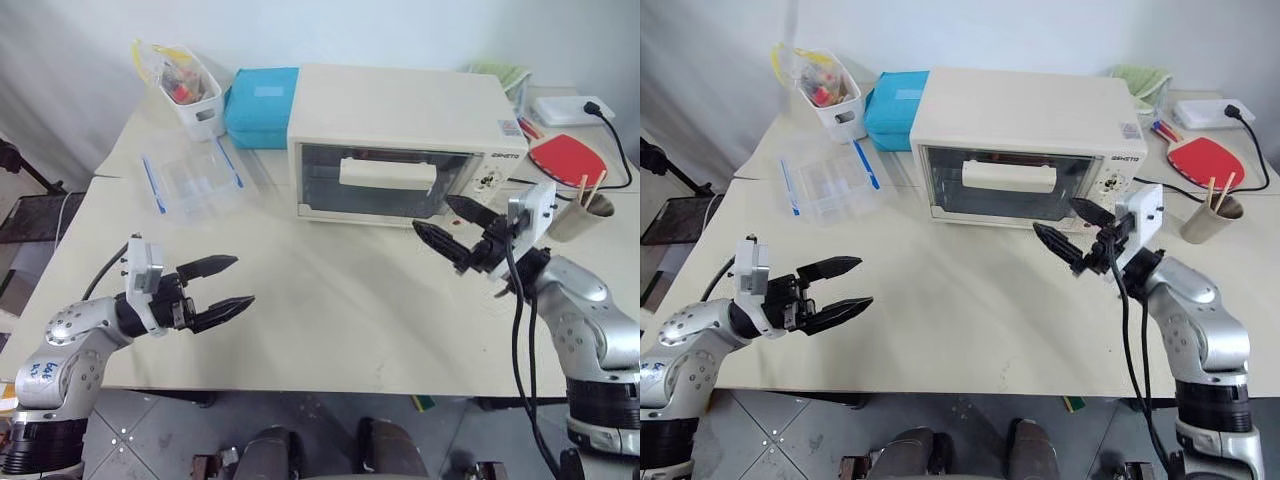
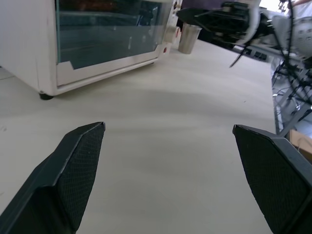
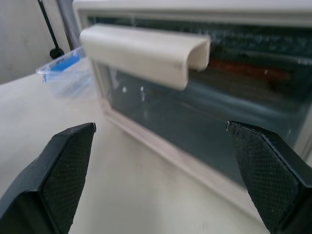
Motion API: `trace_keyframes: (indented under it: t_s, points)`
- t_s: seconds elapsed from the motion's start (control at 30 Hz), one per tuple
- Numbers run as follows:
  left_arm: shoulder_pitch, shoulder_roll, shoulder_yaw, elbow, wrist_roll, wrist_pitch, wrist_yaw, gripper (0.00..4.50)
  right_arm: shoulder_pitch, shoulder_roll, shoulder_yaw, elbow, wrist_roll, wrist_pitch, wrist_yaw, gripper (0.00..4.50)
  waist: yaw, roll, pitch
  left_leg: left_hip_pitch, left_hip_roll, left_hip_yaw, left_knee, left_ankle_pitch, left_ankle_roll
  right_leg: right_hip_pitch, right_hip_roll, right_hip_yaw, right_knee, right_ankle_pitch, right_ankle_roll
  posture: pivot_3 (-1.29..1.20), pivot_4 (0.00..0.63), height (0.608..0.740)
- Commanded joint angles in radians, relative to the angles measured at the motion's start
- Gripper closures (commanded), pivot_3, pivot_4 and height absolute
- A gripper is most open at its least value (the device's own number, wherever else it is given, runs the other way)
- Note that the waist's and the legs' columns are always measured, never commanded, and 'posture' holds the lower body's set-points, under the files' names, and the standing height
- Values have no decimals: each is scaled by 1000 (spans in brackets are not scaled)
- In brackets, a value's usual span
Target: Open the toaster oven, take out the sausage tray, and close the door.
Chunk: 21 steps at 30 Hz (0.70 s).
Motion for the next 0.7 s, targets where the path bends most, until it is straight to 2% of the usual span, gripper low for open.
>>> trace_keyframes:
  t_s: [0.03,0.2,0.4,0.57,0.7]
  points:
    - [15,-13,26,-48,-17,-3,25,37,-47,17,-1,29,-8,-39,34,0,0,0,0,0,0,0,0,0,0,0,0,0,0,0,0,0,150,740]
    - [18,-31,21,-49,5,-22,53,37,-91,41,14,29,16,-39,105,0,-2,0,0,0,0,1,0,0,0,0,1,0,0,0,0,0,150,740]
    - [-30,-27,10,8,24,-28,45,37,-84,3,40,-36,40,-15,217,0,-1,0,0,0,0,1,0,0,0,0,1,0,0,0,0,0,150,740]
    - [-117,-26,-16,56,13,27,50,37,-4,-47,88,-96,-80,-152,320,0,-1,0,0,0,2,2,0,0,0,-1,2,-1,0,0,0,0,150,740]
    - [-251,-69,-23,148,-10,54,62,37,92,-74,123,-114,-184,-292,374,0,0,0,0,0,1,2,0,0,0,-1,2,-1,-1,0,0,0,150,740]
